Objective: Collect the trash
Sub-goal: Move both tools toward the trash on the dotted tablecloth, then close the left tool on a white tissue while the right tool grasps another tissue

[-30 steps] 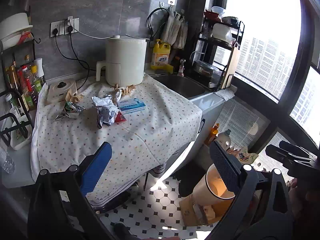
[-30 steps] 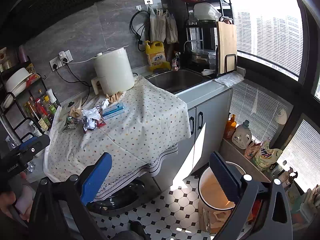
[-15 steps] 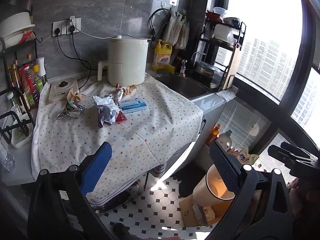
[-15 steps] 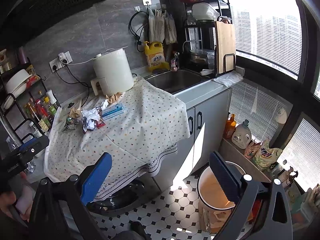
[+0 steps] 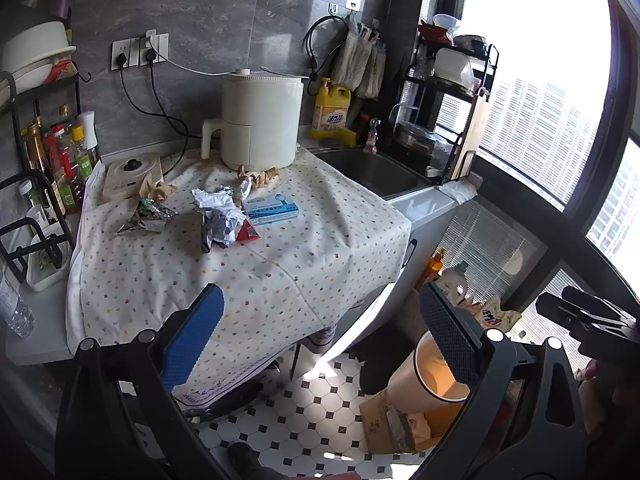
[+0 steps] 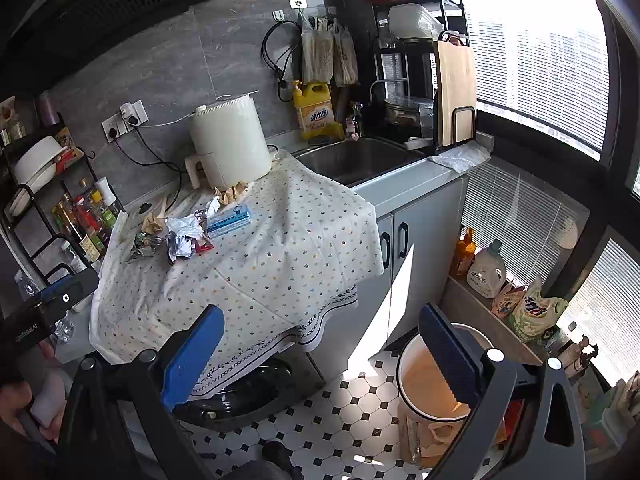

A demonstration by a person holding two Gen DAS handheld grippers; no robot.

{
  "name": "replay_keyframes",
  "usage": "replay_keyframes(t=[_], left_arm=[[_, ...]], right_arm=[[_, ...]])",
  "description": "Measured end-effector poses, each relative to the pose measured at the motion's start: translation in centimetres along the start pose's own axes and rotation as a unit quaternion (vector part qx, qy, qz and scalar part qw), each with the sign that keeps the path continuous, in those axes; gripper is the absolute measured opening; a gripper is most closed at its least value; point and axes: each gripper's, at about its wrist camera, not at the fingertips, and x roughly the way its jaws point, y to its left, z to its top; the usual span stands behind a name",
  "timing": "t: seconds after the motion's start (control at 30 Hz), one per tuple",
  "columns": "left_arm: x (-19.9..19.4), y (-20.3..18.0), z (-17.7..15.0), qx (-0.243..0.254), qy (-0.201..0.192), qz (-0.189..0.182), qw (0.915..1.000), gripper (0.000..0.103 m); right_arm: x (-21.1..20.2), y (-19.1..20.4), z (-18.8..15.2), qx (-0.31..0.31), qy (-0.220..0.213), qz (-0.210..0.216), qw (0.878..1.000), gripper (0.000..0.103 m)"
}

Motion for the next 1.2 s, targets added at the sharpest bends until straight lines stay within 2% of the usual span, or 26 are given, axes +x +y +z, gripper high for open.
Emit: replay_keyframes(t=[0.4,0.67,1.07,1.2], left_arm=[[3.6,2.7,0.9,-0.016,0.032,0.013,0.9993,0.097],[8.0,7.0,3.8,-0.046,0.033,0.007,0.9984,0.097],[14.9,14.3,7.6,-0.077,0.038,0.003,0.9963,0.097],[17.5,16.5,8.6,-0.09,0.045,0.001,0.9949,0.094]], right_arm=[[4.1,1.9,1.6,-0.001,0.017,0.014,1.0,0.095],[8.5,4.9,4.6,-0.019,0.025,0.025,0.999,0.095],[16.8,9.7,9.2,-0.014,0.047,0.034,0.998,0.09],[19.3,11.1,10.2,-0.016,0.054,0.031,0.998,0.089]])
